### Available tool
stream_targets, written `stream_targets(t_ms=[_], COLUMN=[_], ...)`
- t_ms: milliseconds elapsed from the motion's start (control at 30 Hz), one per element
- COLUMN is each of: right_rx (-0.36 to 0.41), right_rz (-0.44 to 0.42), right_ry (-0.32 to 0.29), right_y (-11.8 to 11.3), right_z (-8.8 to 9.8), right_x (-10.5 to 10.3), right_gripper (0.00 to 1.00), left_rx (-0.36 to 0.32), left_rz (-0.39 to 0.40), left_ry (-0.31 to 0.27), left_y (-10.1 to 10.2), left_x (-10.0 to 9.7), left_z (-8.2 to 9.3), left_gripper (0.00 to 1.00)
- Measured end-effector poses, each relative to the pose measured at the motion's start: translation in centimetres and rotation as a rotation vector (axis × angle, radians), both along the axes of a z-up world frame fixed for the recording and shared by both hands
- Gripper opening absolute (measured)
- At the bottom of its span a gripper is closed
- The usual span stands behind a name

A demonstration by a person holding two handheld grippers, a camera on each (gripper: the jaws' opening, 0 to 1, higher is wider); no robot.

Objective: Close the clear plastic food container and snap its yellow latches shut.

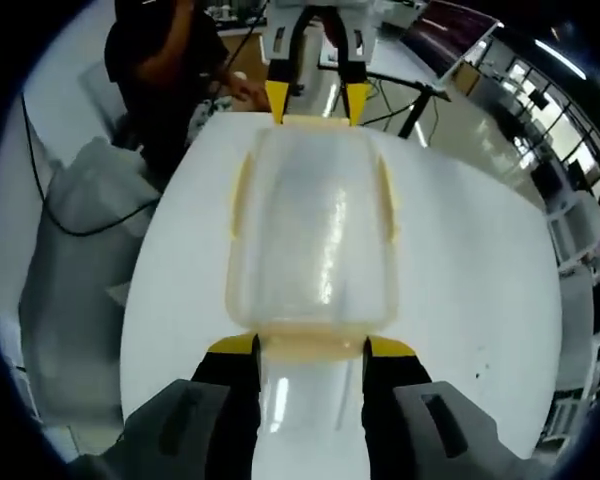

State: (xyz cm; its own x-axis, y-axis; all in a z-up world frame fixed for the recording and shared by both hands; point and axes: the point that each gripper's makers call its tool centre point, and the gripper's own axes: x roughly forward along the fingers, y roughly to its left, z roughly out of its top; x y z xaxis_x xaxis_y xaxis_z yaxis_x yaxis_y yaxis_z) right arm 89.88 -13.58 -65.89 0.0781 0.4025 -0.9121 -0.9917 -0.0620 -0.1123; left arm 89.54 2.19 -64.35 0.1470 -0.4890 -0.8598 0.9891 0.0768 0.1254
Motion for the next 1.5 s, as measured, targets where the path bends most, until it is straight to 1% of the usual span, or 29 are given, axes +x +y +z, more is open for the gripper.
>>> stream_targets(t_ms=[200,433,567,667,800,933,1133,1300,1500], right_rx=[-0.007,-0.002,-0.008,-0.013,-0.014,-0.015,-0.029,-0.040,-0.046], right_rz=[-0.030,-0.065,-0.070,-0.066,-0.071,-0.080,-0.103,-0.111,-0.114], right_ry=[0.009,0.011,0.006,0.004,0.006,0.017,0.023,0.028,0.035], right_y=[-3.0,-5.9,-7.1,-7.8,-8.9,-10.1,-11.9,-13.0,-13.7], right_z=[-0.6,-1.0,-1.4,-1.7,-2.3,-2.9,-4.0,-4.4,-5.0], right_x=[-0.6,-0.8,-0.9,-1.0,-0.8,-0.6,-0.3,-0.2,-0.3], right_gripper=[0.36,0.36,0.36,0.36,0.36,0.36,0.36,0.36,0.36], left_rx=[-0.013,-0.030,-0.034,-0.039,-0.034,-0.043,-0.054,-0.062,-0.059], left_rz=[-0.029,-0.048,-0.059,-0.060,-0.063,-0.065,-0.080,-0.088,-0.097], left_ry=[-0.005,-0.020,-0.024,-0.019,-0.020,-0.004,-0.002,0.007,0.018], left_y=[-3.0,-5.7,-7.1,-7.8,-9.0,-10.1,-12.0,-13.1,-13.9], left_x=[0.2,0.7,0.7,0.6,0.8,1.2,1.8,2.0,1.9], left_z=[-0.4,-0.8,-1.0,-1.3,-2.3,-3.2,-3.8,-4.3,-5.2], left_gripper=[0.32,0.32,0.32,0.32,0.32,0.32,0.32,0.32,0.32])
